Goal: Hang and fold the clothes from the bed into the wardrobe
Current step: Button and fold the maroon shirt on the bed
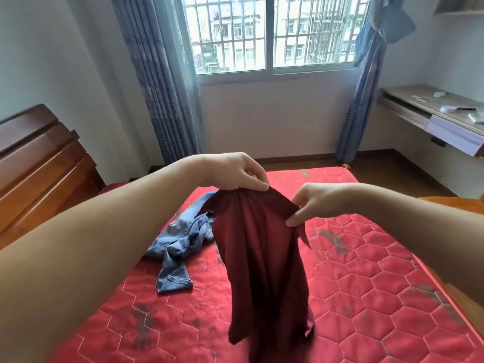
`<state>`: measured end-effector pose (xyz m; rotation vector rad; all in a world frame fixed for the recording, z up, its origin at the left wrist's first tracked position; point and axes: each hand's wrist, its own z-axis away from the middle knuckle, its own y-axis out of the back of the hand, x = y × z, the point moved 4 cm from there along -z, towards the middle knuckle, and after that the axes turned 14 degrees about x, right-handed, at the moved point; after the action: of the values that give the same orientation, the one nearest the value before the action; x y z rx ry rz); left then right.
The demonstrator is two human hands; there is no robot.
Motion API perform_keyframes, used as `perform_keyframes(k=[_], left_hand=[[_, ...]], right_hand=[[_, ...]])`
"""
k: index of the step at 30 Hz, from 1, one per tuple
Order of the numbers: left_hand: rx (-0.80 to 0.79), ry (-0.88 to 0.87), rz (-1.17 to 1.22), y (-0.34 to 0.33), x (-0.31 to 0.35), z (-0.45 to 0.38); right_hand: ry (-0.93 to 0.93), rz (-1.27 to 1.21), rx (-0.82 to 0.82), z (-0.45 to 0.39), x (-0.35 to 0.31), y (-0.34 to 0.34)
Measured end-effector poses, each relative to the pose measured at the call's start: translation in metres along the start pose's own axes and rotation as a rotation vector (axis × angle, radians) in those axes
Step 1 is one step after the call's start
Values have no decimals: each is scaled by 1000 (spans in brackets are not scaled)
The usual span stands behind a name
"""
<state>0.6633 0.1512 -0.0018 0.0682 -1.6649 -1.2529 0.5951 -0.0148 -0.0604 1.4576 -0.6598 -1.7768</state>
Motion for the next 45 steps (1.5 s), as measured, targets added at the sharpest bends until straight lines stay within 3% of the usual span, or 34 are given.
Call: perform_keyframes(k=[3, 5, 7, 9, 12, 15, 18, 20, 22, 26, 29, 31, 34, 37, 39, 42, 45], left_hand=[[17, 86, -17, -1, -15, 2], [-141, 243, 59, -6, -29, 10], [-340, 390, 122, -13, -41, 22], [-419, 432, 155, -15, -46, 29], [-434, 440, 111, -14, -50, 34], [-435, 419, 118, -11, -56, 37], [-373, 302, 476, -4, -47, 33], [-283, 201, 682, 4, -36, 29], [-218, 153, 740, 8, -29, 24], [-208, 294, 592, 3, -39, 20], [-275, 405, 59, -8, -79, 23], [-301, 433, -288, -19, -109, 24], [-346, 353, -659, -47, -137, 20], [-499, 413, -763, -82, -166, 15], [-499, 412, -772, -98, -183, 6], [-320, 351, -755, -97, -200, -24], [179, 327, -596, -43, -186, -79]], right_hand=[[10, -262, -58, 7, -10, 0], [30, -397, -54, 10, -11, 10], [56, -363, -40, 14, -11, 20], [87, -221, 7, 15, -9, 26], [45, -175, -21, 21, -2, 29], [-92, -462, -248, 28, 13, 24], [-91, -725, -492, 35, 17, 19], [-122, -679, -560, 36, 22, 10], [-191, -447, -554, 35, 32, -6], [-253, -8, -409, 27, 59, -25], [-234, 283, -163, 22, 76, -11], [-234, 337, -103, 18, 87, -6], [-246, 448, -205, 12, 104, -20], [-274, 596, -302, 0, 127, -43], [-313, 632, -335, -10, 146, -59], [-366, 479, -126, -37, 173, -69], [-370, 238, 399, -85, 179, -20]])
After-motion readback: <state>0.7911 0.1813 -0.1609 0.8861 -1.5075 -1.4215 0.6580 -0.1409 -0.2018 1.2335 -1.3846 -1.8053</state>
